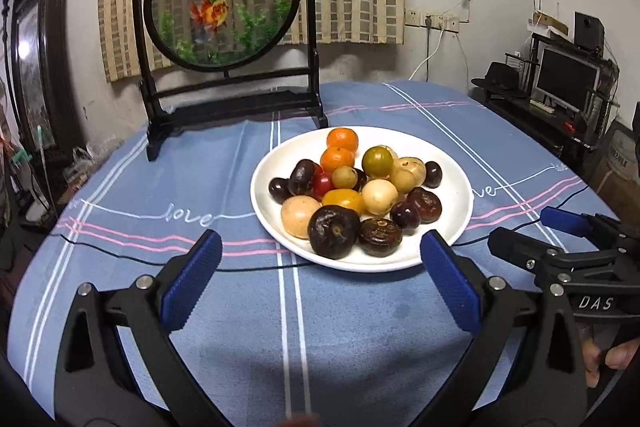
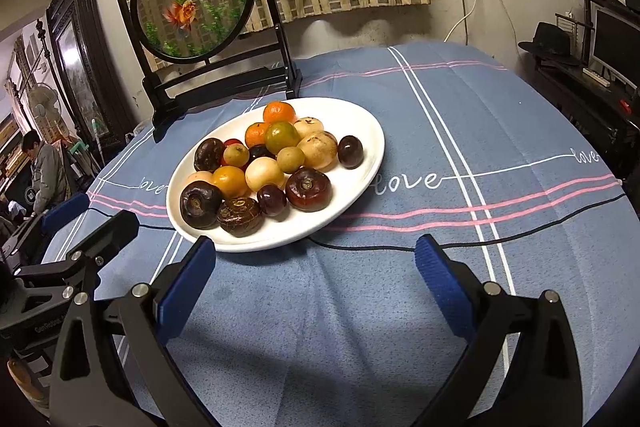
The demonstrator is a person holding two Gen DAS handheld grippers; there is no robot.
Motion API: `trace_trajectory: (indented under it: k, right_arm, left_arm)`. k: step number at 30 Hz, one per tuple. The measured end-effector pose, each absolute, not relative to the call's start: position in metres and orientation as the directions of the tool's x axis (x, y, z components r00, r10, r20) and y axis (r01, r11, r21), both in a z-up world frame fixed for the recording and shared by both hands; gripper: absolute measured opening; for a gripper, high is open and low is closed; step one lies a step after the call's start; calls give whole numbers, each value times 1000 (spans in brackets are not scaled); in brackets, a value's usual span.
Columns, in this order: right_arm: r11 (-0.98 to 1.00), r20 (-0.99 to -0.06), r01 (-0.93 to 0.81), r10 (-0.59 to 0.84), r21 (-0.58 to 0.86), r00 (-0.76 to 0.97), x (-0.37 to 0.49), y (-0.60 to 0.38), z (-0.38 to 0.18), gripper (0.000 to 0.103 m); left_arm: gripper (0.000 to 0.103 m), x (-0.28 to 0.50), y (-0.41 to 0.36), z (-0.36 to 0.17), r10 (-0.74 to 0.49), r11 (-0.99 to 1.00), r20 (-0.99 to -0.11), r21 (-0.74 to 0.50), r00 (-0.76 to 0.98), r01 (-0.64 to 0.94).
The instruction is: Organize fruits
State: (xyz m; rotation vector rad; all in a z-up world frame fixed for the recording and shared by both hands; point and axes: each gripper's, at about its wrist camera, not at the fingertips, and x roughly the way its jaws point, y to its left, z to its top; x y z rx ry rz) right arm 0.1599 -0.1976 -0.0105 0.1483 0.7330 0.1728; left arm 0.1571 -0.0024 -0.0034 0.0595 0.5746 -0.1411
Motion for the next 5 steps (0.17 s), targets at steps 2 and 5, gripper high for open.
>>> trace_trajectory:
  k: [2, 5]
  right_arm:
    - [976, -653, -105, 208, 193, 729, 160, -197, -11, 100]
    - [976, -654, -105, 208, 192, 728, 160, -197, -11, 100]
  left_arm:
    - [101, 159, -1, -4, -125, 988, -550, 5, 826, 152]
    - [101, 159, -1, -4, -124, 988, -550, 8, 826, 153]
